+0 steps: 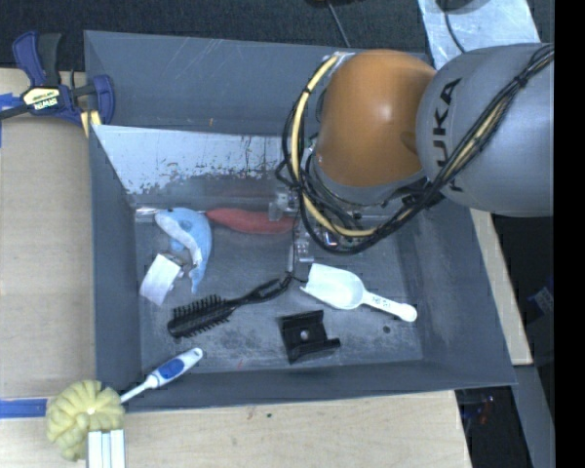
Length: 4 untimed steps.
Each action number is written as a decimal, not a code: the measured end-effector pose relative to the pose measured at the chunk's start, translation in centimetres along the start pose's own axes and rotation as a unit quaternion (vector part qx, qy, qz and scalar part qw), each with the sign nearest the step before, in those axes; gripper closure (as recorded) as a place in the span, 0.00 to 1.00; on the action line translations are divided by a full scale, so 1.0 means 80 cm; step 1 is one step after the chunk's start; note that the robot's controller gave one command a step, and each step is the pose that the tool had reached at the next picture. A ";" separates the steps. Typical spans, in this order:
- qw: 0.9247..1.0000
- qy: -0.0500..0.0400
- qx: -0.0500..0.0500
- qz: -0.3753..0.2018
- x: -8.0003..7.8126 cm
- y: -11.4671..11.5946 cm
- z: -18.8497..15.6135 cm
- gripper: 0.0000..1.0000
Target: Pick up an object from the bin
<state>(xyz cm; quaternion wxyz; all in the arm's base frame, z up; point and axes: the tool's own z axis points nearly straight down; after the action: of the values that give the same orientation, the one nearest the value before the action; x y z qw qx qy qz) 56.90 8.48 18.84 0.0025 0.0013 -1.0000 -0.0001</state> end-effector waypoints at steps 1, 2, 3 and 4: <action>1.000 -0.004 0.000 0.001 -0.002 -0.001 -0.006 0.00; 0.996 -0.002 0.000 -0.091 0.032 0.050 0.151 0.00; 0.997 -0.010 0.000 -0.081 0.055 0.056 0.068 0.00; 1.000 -0.001 0.001 -0.019 0.054 0.058 0.111 0.00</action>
Offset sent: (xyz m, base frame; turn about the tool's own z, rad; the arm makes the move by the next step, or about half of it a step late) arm -0.0249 0.0390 -0.1184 -0.1820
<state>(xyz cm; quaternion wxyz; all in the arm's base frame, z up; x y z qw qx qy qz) 52.53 13.12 9.95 0.0019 0.0205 -0.9998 0.0004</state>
